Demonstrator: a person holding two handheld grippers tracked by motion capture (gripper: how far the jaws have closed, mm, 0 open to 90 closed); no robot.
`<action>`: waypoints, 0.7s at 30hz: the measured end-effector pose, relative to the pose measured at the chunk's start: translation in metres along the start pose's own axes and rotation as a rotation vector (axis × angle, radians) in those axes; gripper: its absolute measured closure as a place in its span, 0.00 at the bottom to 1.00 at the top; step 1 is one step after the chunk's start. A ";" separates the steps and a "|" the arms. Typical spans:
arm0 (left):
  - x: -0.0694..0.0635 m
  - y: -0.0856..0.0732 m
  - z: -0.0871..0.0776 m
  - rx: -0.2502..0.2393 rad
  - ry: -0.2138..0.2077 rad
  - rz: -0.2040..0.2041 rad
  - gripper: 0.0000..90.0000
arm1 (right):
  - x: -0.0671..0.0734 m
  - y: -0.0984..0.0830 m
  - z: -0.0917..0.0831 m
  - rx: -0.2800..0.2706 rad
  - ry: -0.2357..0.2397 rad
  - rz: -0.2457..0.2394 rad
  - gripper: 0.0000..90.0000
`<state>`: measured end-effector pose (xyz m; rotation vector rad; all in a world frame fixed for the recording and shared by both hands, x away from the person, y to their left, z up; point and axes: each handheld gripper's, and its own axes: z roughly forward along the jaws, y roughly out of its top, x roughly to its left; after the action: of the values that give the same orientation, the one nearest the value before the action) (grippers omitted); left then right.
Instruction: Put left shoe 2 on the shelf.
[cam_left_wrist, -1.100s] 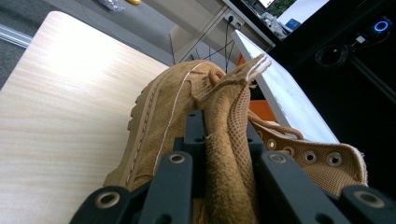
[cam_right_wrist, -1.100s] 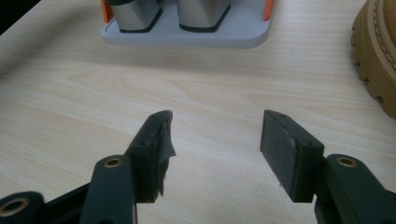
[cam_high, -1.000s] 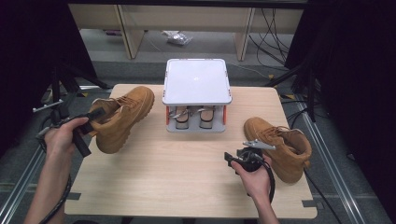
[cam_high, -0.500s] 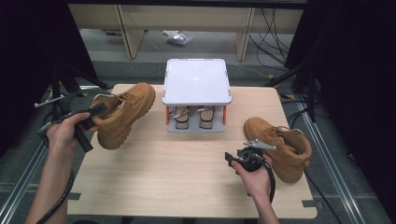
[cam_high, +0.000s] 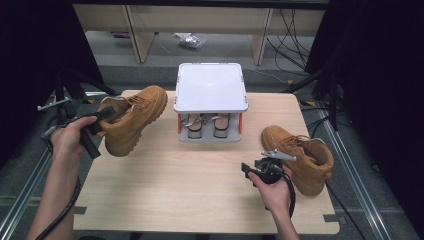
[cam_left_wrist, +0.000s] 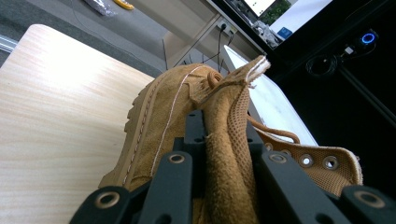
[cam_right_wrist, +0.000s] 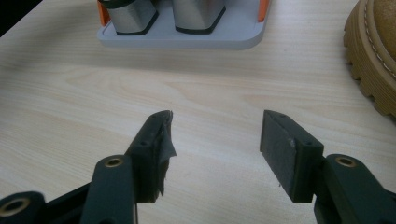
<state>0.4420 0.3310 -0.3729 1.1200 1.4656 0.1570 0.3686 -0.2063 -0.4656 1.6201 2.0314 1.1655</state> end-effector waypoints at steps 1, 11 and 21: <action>-0.001 0.001 0.001 -0.002 0.000 -0.001 0.88 | 0.000 0.000 0.000 0.001 -0.002 0.000 0.49; -0.006 0.009 0.005 -0.006 -0.005 0.016 0.88 | -0.001 0.000 0.001 -0.008 0.011 0.002 0.50; -0.011 0.015 0.011 -0.008 -0.012 0.017 0.88 | -0.002 -0.001 0.001 -0.013 0.015 0.001 0.50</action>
<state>0.4572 0.3257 -0.3586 1.1261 1.4437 0.1676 0.3694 -0.2072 -0.4675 1.6112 2.0285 1.1917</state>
